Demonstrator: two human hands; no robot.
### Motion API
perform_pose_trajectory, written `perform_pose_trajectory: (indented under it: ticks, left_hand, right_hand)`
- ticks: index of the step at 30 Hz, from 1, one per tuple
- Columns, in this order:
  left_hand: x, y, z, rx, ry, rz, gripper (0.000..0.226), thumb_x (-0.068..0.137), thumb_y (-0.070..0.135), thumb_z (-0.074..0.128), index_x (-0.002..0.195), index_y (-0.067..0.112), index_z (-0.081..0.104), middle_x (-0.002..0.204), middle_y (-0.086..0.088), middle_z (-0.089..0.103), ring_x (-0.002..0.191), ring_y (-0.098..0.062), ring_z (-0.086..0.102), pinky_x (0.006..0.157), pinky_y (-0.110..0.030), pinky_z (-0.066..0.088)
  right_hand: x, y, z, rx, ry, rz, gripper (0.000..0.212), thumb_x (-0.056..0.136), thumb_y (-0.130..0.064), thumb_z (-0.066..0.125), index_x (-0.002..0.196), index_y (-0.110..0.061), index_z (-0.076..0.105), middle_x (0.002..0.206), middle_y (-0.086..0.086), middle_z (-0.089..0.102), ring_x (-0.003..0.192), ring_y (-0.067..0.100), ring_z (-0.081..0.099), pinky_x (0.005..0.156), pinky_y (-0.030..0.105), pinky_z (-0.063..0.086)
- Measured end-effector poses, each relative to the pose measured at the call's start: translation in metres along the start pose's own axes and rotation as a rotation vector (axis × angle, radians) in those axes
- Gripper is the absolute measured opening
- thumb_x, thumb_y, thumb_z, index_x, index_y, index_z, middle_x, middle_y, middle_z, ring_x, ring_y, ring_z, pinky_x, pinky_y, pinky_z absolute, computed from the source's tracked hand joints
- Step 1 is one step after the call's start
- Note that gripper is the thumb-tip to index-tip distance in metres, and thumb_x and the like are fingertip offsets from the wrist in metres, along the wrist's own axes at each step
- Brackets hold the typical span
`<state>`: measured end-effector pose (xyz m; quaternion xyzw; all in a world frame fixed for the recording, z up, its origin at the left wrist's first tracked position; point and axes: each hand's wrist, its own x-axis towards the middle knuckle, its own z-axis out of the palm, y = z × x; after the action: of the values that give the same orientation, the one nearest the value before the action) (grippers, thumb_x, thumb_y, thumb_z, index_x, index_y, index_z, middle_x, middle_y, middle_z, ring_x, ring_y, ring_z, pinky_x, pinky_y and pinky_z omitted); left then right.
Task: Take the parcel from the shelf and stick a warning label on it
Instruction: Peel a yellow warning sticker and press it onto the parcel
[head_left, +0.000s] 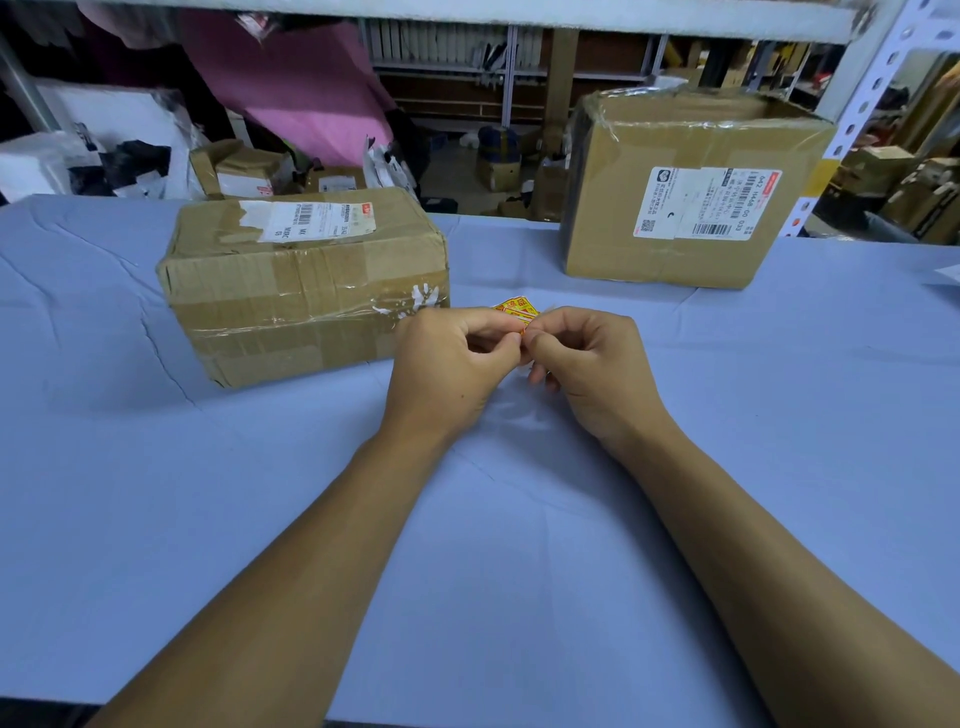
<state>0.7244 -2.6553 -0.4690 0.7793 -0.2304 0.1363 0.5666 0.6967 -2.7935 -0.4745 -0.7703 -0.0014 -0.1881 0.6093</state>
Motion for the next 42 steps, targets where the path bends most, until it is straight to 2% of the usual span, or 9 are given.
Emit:
perform_pose_trajectory:
  ticks: [8,12,20,33,37,42]
  left_hand:
    - [0.0011,0.0001,0.0,-0.021,-0.015,-0.011,0.021,0.08,-0.002,0.067,0.086,0.013,0.08,0.068,0.012,0.072,0.063,0.009,0.068,0.066,-0.009,0.052]
    - [0.0013,-0.0008,-0.0006,-0.038,-0.012,-0.014,0.022,0.081,-0.002,0.066,0.086,0.013,0.08,0.068,0.019,0.071,0.064,0.009,0.069,0.066,-0.009,0.053]
    - [0.0029,-0.0046,-0.0003,-0.051,-0.01,-0.025,0.021,0.082,-0.001,0.065,0.084,0.014,0.08,0.069,0.015,0.072,0.063,0.009,0.067,0.067,-0.012,0.053]
    - [0.0021,-0.0025,0.0,-0.058,-0.014,-0.044,0.02,0.081,-0.002,0.067,0.084,0.014,0.08,0.068,0.018,0.071,0.063,0.009,0.068,0.066,-0.011,0.053]
    - [0.0014,-0.0016,-0.0007,-0.044,-0.009,-0.048,0.019,0.08,0.0,0.069,0.084,0.015,0.08,0.067,0.018,0.071,0.063,0.009,0.068,0.066,-0.011,0.053]
    - [0.0019,-0.0025,0.0003,0.013,0.029,-0.065,0.014,0.079,0.004,0.071,0.086,0.012,0.08,0.066,0.014,0.07,0.064,0.004,0.068,0.066,-0.011,0.054]
  right_hand:
    - [0.0012,0.0015,0.0005,0.021,-0.009,-0.006,0.017,0.088,0.003,0.056,0.074,0.003,0.066,0.059,0.0,0.061,0.051,0.009,0.052,0.048,0.02,0.041]
    - [0.0016,0.0033,0.0006,0.007,-0.036,-0.009,0.019,0.092,0.0,0.056,0.077,0.0,0.067,0.059,-0.01,0.063,0.051,0.007,0.054,0.048,0.02,0.043]
    - [0.0013,0.0029,-0.0005,-0.035,-0.071,-0.045,0.019,0.095,-0.003,0.054,0.083,0.003,0.067,0.071,0.0,0.065,0.058,0.012,0.056,0.051,0.023,0.045]
    - [0.0011,0.0043,-0.0017,-0.041,-0.081,-0.057,0.018,0.095,0.0,0.053,0.082,0.001,0.065,0.068,-0.001,0.064,0.056,0.01,0.053,0.052,0.024,0.045]
    - [0.0005,0.0029,-0.0016,-0.04,-0.085,-0.063,0.021,0.094,0.0,0.053,0.078,-0.007,0.064,0.066,-0.003,0.063,0.054,0.008,0.051,0.052,0.022,0.044]
    - [0.0,0.0035,-0.0016,-0.068,-0.082,-0.08,0.023,0.093,-0.001,0.054,0.075,-0.012,0.063,0.062,-0.004,0.061,0.055,0.01,0.051,0.055,0.029,0.043]
